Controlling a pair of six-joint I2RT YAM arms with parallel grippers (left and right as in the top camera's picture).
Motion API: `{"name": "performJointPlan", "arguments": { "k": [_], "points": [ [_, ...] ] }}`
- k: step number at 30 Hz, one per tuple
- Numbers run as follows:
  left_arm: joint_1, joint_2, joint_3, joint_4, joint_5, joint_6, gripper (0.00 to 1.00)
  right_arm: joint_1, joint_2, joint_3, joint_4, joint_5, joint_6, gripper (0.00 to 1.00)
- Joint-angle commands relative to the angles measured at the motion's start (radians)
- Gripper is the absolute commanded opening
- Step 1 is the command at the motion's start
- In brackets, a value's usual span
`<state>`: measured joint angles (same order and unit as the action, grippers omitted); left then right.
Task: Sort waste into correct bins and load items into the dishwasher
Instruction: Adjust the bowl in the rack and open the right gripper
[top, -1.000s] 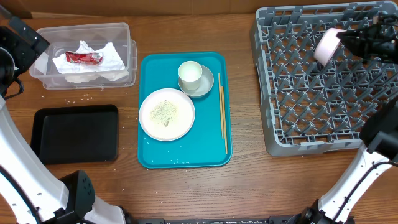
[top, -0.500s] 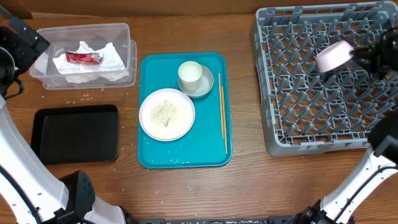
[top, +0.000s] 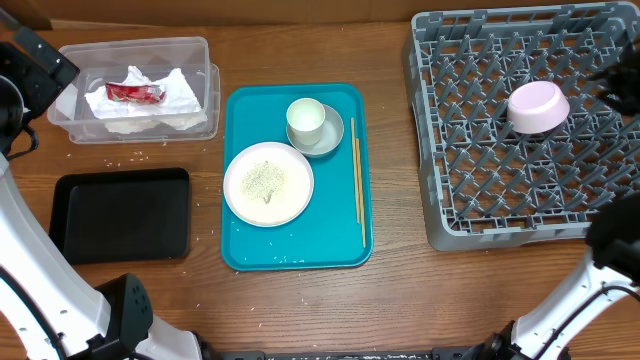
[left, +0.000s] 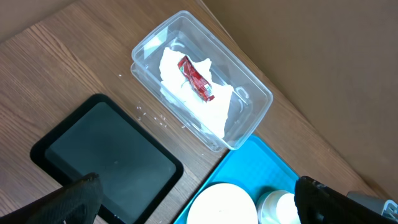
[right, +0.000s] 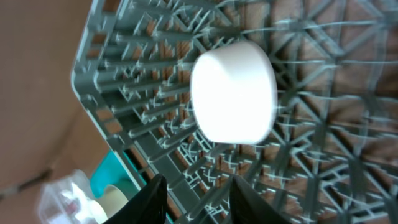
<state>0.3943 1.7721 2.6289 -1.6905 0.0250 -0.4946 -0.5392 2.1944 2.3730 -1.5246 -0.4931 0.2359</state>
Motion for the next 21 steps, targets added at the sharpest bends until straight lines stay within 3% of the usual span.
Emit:
{"name": "performJointPlan", "arguments": {
  "k": [1, 6, 21],
  "points": [
    [-0.002, -0.014, -0.003, 0.001, -0.006, -0.007, 1.0, 0.116, -0.001, 0.015, 0.045, 0.223, 0.003, 0.22],
    [-0.002, -0.014, -0.003, 0.001, -0.006, -0.006, 1.0, 0.197, 0.061, 0.015, 0.058, 0.357, 0.005, 0.04],
    [-0.002, -0.014, -0.003, 0.001, -0.006, -0.007, 1.0, 0.196, 0.129, 0.015, 0.039, 0.456, 0.076, 0.04]
  ]
}}
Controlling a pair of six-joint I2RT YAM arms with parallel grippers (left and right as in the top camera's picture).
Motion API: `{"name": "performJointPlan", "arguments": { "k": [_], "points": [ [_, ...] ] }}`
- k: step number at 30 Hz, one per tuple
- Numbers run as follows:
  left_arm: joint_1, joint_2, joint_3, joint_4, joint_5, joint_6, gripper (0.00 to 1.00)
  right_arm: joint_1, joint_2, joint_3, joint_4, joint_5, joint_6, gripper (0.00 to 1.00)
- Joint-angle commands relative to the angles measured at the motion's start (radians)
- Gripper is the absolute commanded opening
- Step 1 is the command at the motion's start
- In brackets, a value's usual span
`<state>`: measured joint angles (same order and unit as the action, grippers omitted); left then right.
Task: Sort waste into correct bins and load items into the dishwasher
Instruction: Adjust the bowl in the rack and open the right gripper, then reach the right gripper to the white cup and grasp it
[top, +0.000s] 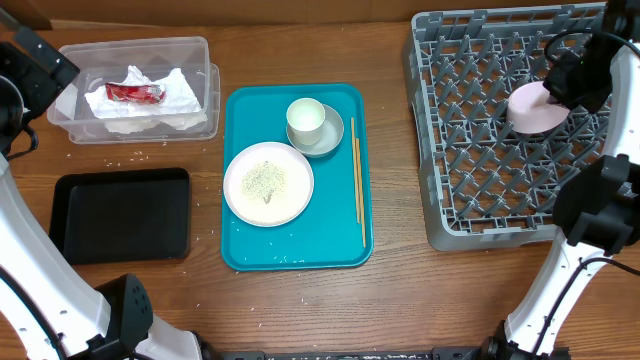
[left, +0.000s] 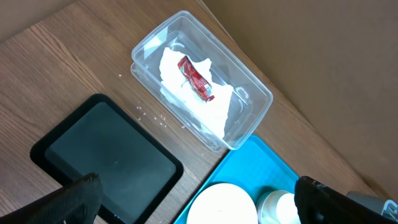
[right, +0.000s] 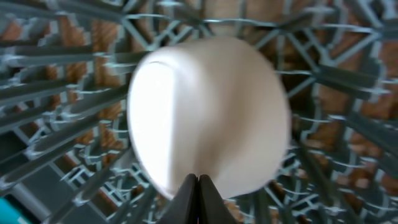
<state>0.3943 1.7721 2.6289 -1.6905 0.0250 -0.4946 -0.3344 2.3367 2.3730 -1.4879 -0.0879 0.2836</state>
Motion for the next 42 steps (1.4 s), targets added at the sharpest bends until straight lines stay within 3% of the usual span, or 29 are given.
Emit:
{"name": "performJointPlan", "arguments": {
  "k": [1, 8, 13, 21, 29, 33, 37, 40, 42],
  "points": [
    [-0.002, -0.014, -0.003, 0.001, -0.006, -0.007, 1.0, -0.009, -0.013, 0.015, 0.005, 0.048, 0.029, 0.04],
    [-0.002, -0.014, -0.003, 0.001, -0.006, -0.006, 1.0, -0.008, -0.013, 0.015, 0.044, -0.171, 0.021, 0.04],
    [-0.002, -0.014, -0.003, 0.001, -0.006, -0.007, 1.0, -0.007, -0.013, 0.015, 0.057, -0.198, 0.02, 0.04],
    [-0.002, -0.014, -0.003, 0.001, -0.006, -0.007, 1.0, -0.006, -0.002, -0.066, 0.037, 0.024, 0.031, 0.04],
    [-0.002, -0.014, -0.003, 0.001, -0.007, -0.007, 1.0, -0.037, -0.015, -0.01, -0.09, 0.2, 0.167, 0.04],
    [-0.002, -0.014, -0.003, 0.001, -0.006, -0.007, 1.0, -0.025, -0.063, 0.042, -0.103, 0.058, 0.114, 0.04],
    [-0.002, -0.014, -0.003, 0.001, -0.006, -0.007, 1.0, 0.025, -0.122, 0.045, -0.042, -0.394, -0.081, 0.04],
    [-0.002, -0.014, -0.003, 0.001, -0.006, -0.007, 1.0, 0.1, -0.138, 0.045, 0.007, -0.595, -0.109, 0.15],
    [-0.002, -0.014, -0.003, 0.001, -0.007, -0.007, 1.0, 0.167, -0.136, 0.043, 0.034, -0.609, -0.109, 0.51]
  ]
}}
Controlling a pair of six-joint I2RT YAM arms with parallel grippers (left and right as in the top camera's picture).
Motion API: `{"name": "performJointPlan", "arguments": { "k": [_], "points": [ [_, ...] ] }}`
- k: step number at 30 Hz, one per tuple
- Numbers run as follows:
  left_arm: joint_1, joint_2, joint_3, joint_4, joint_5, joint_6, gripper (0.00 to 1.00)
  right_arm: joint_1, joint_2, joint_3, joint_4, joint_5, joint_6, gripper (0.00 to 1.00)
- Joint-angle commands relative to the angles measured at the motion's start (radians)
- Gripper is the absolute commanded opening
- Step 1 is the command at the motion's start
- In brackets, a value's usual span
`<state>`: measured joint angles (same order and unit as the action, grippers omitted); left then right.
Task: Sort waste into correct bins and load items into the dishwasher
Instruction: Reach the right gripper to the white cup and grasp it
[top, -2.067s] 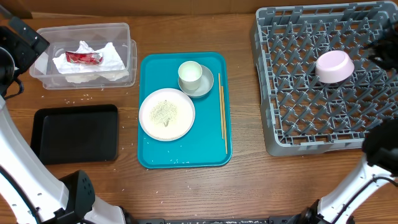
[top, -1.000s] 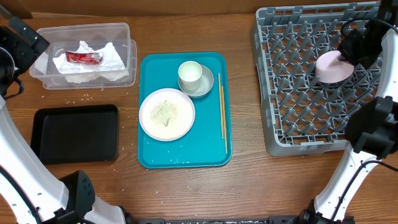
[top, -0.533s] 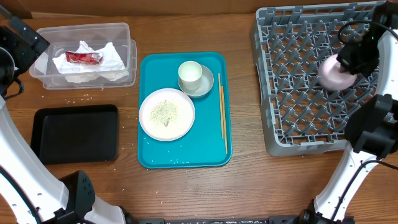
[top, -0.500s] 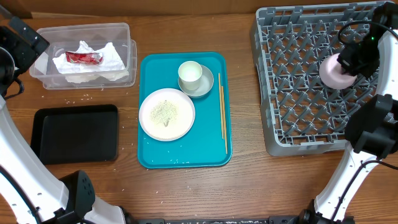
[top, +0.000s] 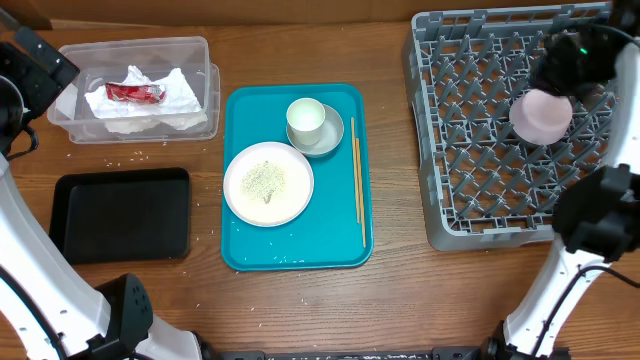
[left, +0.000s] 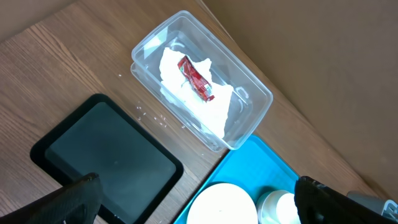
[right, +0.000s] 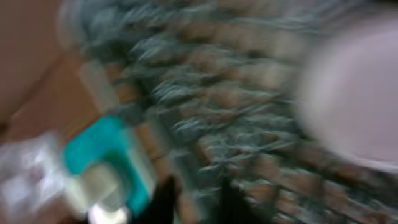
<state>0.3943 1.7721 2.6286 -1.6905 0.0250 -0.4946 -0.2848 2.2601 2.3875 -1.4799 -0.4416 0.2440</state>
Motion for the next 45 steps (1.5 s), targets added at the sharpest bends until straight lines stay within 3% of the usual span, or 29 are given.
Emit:
{"name": "performJointPlan", "arguments": {
  "k": [1, 2, 6, 13, 18, 20, 30, 36, 42, 45],
  "points": [
    [-0.002, -0.014, -0.002, 0.001, -0.006, -0.006, 1.0, 0.152, -0.057, 0.025, 0.039, -0.246, -0.069, 0.63],
    [-0.002, -0.014, -0.002, 0.001, -0.006, -0.007, 1.0, 0.237, -0.052, 0.012, 0.078, -0.214, -0.069, 0.76],
    [-0.002, -0.014, -0.002, 0.001, -0.006, -0.007, 1.0, 0.428, -0.025, 0.007, 0.149, -0.056, -0.07, 0.86],
    [-0.002, -0.014, -0.002, 0.001, -0.006, -0.007, 1.0, 0.737, 0.042, 0.006, 0.259, 0.276, -0.07, 0.86],
    [-0.002, -0.014, -0.002, 0.001, -0.006, -0.006, 1.0, 0.894, 0.09, 0.006, 0.323, 0.521, -0.07, 0.8],
    [-0.002, -0.014, -0.002, 0.001, -0.007, -0.007, 1.0, 0.948, 0.129, 0.006, 0.328, 0.632, -0.069, 0.73],
    [-0.002, -0.014, -0.002, 0.001, -0.006, -0.007, 1.0, 0.972, 0.225, 0.006, 0.32, 0.586, -0.068, 0.63],
    [-0.002, -0.014, -0.002, 0.001, -0.006, -0.006, 1.0, 0.972, 0.225, 0.006, 0.319, 0.587, -0.066, 0.41],
    [-0.002, -0.014, -0.002, 0.001, -0.006, -0.006, 1.0, 0.972, 0.216, 0.018, 0.289, 0.577, -0.023, 0.05],
    [-0.002, -0.014, -0.002, 0.001, -0.006, -0.007, 1.0, 0.967, 0.194, 0.054, 0.266, 0.575, -0.004, 0.04]
  ]
}}
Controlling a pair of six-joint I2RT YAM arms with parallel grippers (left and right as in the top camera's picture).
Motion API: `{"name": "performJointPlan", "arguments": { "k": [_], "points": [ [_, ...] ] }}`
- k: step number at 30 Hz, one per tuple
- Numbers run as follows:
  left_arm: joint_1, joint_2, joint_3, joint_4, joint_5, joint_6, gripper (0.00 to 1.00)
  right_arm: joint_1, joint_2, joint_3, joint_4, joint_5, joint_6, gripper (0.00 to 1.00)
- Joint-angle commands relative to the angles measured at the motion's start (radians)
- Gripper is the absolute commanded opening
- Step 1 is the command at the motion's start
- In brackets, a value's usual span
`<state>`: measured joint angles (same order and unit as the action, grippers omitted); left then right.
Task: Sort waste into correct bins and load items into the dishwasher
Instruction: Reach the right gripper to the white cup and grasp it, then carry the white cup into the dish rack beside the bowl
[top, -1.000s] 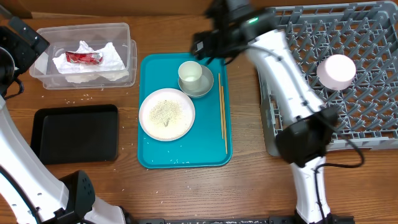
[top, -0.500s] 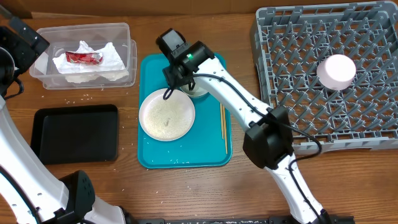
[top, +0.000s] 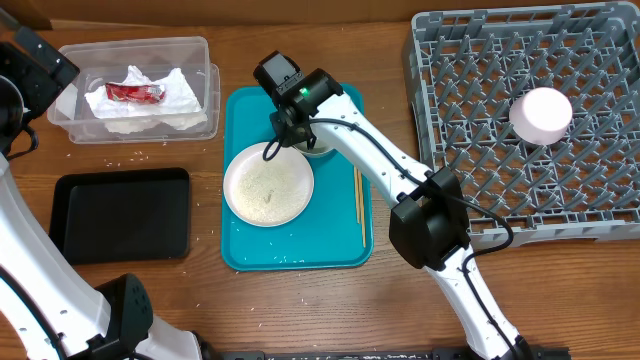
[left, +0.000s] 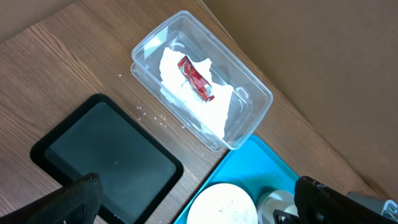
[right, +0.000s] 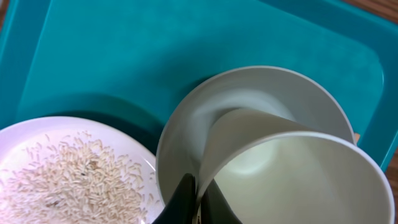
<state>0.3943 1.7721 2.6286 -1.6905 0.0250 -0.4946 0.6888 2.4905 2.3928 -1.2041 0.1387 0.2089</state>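
Observation:
A white cup (right: 298, 174) stands on a grey saucer (right: 186, 134) at the back of the teal tray (top: 300, 245). My right gripper (right: 197, 183) is shut on the cup's rim, one finger inside and one outside; from overhead the right gripper (top: 288, 125) covers the cup. A white plate of rice (top: 268, 183) and chopsticks (top: 358, 190) lie on the tray. A pink bowl (top: 541, 113) sits upside down in the grey dish rack (top: 500, 170). My left gripper (left: 198, 198) hangs open, high above the table's left side.
A clear bin (top: 140, 85) at the back left holds crumpled tissue and a red wrapper. A black tray (top: 120, 213) lies in front of it. Rice grains are scattered on the wood around it.
My right gripper was over the dish rack beside the pink bowl; now it is at the tray, shut on the white cup's rim. The bowl stays in the rack. The left arm is unchanged.
First my right gripper was open above the pink bowl in the rack. Then its fingers were together close against the bowl. Then it was beside the bowl over the rack, its view blurred. Now it grips the cup on the tray.

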Motion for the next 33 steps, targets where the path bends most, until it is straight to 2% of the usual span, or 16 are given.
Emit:
{"name": "performJointPlan", "arguments": {
  "k": [1, 7, 13, 21, 26, 28, 30, 33],
  "points": [
    [-0.002, -0.014, -0.002, 0.001, -0.006, -0.007, 1.0, -0.01, -0.048, 0.064, -0.015, -0.005, 0.031, 0.04],
    [-0.002, -0.014, -0.002, 0.001, -0.006, -0.007, 1.0, -0.088, -0.13, 0.235, -0.067, 0.003, 0.04, 0.04],
    [-0.002, -0.014, -0.002, 0.001, -0.006, -0.006, 1.0, -0.324, -0.156, 0.409, -0.143, -0.084, 0.093, 0.04],
    [-0.002, -0.014, -0.002, 0.001, -0.007, -0.006, 1.0, -0.787, -0.154, 0.367, -0.291, -0.599, 0.106, 0.04],
    [-0.002, -0.014, -0.002, 0.001, -0.007, -0.007, 1.0, -1.011, -0.155, 0.363, -0.491, -0.667, 0.103, 0.04],
    [-0.002, -0.014, -0.002, 0.001, -0.006, -0.007, 1.0, -1.065, -0.164, 0.355, -0.49, -0.768, 0.035, 0.04],
    [-0.002, -0.014, -0.002, 0.001, -0.007, -0.007, 1.0, -1.105, -0.174, 0.355, -0.491, -0.829, 0.034, 0.04],
    [-0.002, -0.014, -0.002, 0.001, -0.006, -0.007, 1.0, -1.132, -0.216, 0.323, -0.491, -0.811, 0.026, 0.04]
  ]
}}
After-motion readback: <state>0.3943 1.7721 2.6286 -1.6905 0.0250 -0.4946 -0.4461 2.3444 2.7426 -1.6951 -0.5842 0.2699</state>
